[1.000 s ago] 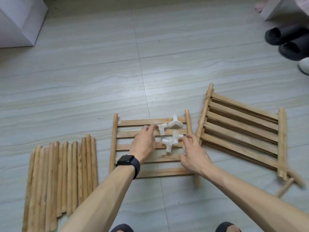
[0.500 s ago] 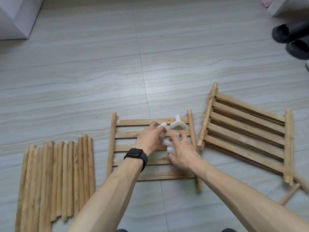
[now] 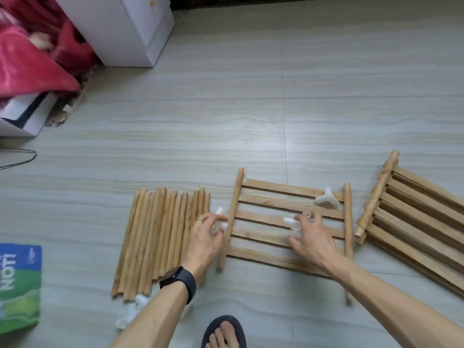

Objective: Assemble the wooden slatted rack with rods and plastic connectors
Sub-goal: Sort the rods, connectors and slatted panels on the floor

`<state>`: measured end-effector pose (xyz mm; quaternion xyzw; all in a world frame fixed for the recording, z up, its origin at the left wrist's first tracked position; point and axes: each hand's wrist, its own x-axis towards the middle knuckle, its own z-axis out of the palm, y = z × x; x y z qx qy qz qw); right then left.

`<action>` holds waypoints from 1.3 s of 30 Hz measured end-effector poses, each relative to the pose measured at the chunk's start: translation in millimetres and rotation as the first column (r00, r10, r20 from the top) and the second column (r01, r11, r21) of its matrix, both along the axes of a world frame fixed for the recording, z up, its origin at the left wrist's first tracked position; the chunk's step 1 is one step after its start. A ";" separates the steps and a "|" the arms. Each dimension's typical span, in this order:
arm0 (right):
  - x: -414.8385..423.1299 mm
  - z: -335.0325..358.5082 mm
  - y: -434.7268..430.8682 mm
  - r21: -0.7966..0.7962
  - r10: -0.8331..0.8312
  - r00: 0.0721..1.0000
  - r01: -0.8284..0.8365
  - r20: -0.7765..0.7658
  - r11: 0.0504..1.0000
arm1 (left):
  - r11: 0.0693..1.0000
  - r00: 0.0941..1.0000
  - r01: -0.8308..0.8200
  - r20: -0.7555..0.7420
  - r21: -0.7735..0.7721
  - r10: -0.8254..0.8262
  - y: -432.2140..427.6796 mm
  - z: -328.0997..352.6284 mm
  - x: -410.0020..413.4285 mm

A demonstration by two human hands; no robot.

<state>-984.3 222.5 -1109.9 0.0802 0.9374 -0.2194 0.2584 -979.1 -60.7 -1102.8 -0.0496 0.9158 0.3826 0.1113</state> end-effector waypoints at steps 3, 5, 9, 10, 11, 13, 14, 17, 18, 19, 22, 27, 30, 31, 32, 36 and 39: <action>12.2 14.0 -51.2 -0.089 0.125 0.991 -0.121 0.037 0.989 | 0.989 0.990 -0.132 0.035 -0.074 0.135 -57.3 7.6 35.0; 25.8 20.4 -92.5 -0.149 0.205 0.976 -0.192 0.076 0.970 | 0.971 0.981 -0.175 0.056 -0.160 0.186 -96.8 9.2 58.6; 56.7 21.9 -172.6 -0.270 0.282 0.947 -0.235 0.151 0.934 | 0.917 0.958 -0.214 0.111 -0.337 0.265 -154.6 12.8 107.6; 64.3 21.7 -190.0 -0.302 0.286 0.942 -0.224 0.178 0.926 | 0.908 0.953 -0.217 0.125 -0.358 0.277 -162.3 13.6 117.6; 72.8 21.3 -206.1 -0.333 0.291 0.937 -0.216 0.194 0.918 | 0.903 0.947 -0.219 0.142 -0.371 0.288 -167.5 14.2 126.3; 90.0 19.9 -233.1 -0.372 0.307 0.926 -0.212 0.220 0.904 | 0.899 0.939 -0.217 0.172 -0.379 0.299 -174.1 12.5 140.7; 98.5 19.0 -243.6 -0.387 0.323 0.917 -0.217 0.233 0.896 | 0.900 0.935 -0.212 0.188 -0.380 0.300 -175.2 11.1 145.4; 116.9 15.0 -263.3 -0.412 0.392 0.892 -0.277 0.226 0.868 | 0.912 0.922 -0.180 0.260 -0.368 0.287 -172.4 6.9 153.9; 119.6 13.7 -265.6 -0.416 0.408 0.887 -0.294 0.218 0.861 | 0.915 0.912 -0.157 0.300 -0.372 0.278 -170.5 6.0 155.0; 120.8 12.0 -266.7 -0.421 0.424 0.879 -0.308 0.218 0.854 | 0.915 0.899 -0.131 0.344 -0.382 0.272 -167.9 6.1 155.2; 121.8 12.4 -264.8 -0.449 0.503 0.832 -0.365 0.236 0.815 | 0.919 0.865 -0.066 0.437 -0.388 0.246 -161.8 9.0 152.9; 116.6 21.5 -256.9 -0.448 0.544 0.817 -0.421 0.190 0.789 | 0.874 0.831 0.109 0.526 -0.473 0.182 -151.9 26.1 140.5; 101.5 31.9 -245.4 -0.395 0.548 0.823 -0.459 0.147 0.796 | 0.826 0.803 0.225 0.579 -0.517 0.144 -146.6 36.5 127.0; 93.9 36.4 -238.1 -0.373 0.549 0.826 -0.472 0.129 0.799 | 0.809 0.792 0.261 0.596 -0.526 0.132 -144.2 40.1 120.4; 85.6 41.6 -228.8 -0.350 0.543 0.832 -0.477 0.116 0.806 | 0.791 0.782 0.297 0.612 -0.535 0.120 -141.0 43.5 113.2; 40.8 56.0 -171.0 -0.167 0.530 0.843 -0.512 0.091 0.843 | 0.736 0.784 0.389 0.619 -0.554 0.052 -115.0 54.2 76.5; 3.6 64.4 -114.5 0.004 0.515 0.842 -0.522 0.162 0.853 | 0.750 0.803 0.417 0.594 -0.513 -0.041 -77.7 60.0 41.9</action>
